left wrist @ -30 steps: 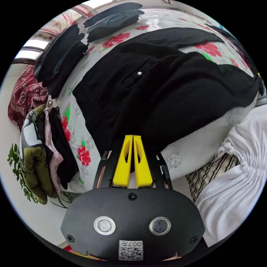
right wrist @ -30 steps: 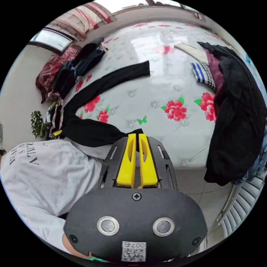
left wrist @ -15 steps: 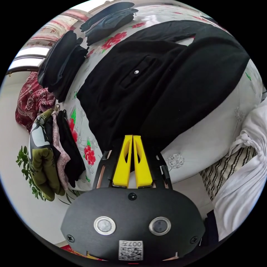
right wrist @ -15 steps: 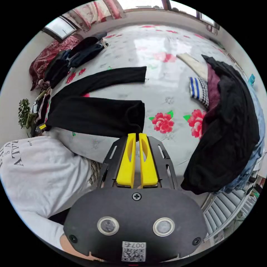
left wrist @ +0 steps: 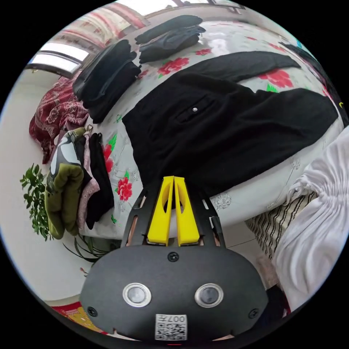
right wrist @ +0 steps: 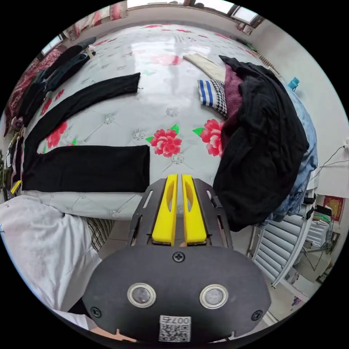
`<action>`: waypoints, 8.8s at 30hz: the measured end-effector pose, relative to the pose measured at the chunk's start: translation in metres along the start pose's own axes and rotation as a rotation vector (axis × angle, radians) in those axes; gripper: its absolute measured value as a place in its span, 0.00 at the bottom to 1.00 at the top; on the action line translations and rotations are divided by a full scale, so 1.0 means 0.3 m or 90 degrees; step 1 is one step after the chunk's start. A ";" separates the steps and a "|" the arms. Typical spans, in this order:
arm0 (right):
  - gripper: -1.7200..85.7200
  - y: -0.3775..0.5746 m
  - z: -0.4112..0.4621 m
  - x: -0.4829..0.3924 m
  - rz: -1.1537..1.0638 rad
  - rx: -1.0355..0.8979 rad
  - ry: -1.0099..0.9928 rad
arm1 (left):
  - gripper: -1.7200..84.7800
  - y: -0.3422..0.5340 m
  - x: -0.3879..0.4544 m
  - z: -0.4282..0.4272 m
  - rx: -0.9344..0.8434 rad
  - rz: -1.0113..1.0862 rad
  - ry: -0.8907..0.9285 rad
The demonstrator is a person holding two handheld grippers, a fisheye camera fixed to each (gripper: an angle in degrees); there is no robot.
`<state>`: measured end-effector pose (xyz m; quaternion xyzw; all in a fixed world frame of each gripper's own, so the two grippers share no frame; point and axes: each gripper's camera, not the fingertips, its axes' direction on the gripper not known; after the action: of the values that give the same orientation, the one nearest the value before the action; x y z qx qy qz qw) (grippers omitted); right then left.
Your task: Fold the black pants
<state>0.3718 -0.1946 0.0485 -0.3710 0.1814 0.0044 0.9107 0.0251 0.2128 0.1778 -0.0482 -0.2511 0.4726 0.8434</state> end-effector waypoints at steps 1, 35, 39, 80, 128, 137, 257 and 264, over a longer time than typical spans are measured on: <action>0.02 -0.015 -0.013 -0.041 -0.025 0.019 -0.008 | 0.01 0.002 -0.017 0.013 -0.006 -0.018 0.021; 0.03 -0.115 0.123 -1.028 -0.472 0.076 -0.116 | 0.01 -0.657 0.298 0.079 0.126 0.510 0.282; 0.03 -0.112 0.173 -1.055 -0.533 0.036 -0.089 | 0.01 -0.674 0.295 0.096 0.121 0.524 0.282; 0.02 -0.042 0.032 -0.443 -0.051 0.142 -0.064 | 0.01 -0.535 0.167 -0.031 0.188 0.138 0.188; 0.02 -0.638 0.250 -0.223 0.016 0.149 -0.001 | 0.01 -0.278 -0.516 0.371 0.064 -0.334 0.102; 0.08 -0.184 0.050 -0.045 0.287 0.292 -0.255 | 0.03 0.213 -0.650 0.158 0.153 -0.549 0.136; 0.09 -0.833 0.235 -0.276 0.221 0.219 -0.223 | 0.09 -0.507 0.092 -0.016 0.093 0.147 0.219; 0.03 -0.873 0.294 -0.196 0.262 0.220 -0.256 | 0.01 -0.548 0.028 0.004 0.068 0.118 0.275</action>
<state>0.3832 -0.3171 0.3028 -0.1587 0.0670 0.2309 0.9576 0.1550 0.1293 0.2344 -0.1260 -0.0341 0.5396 0.8317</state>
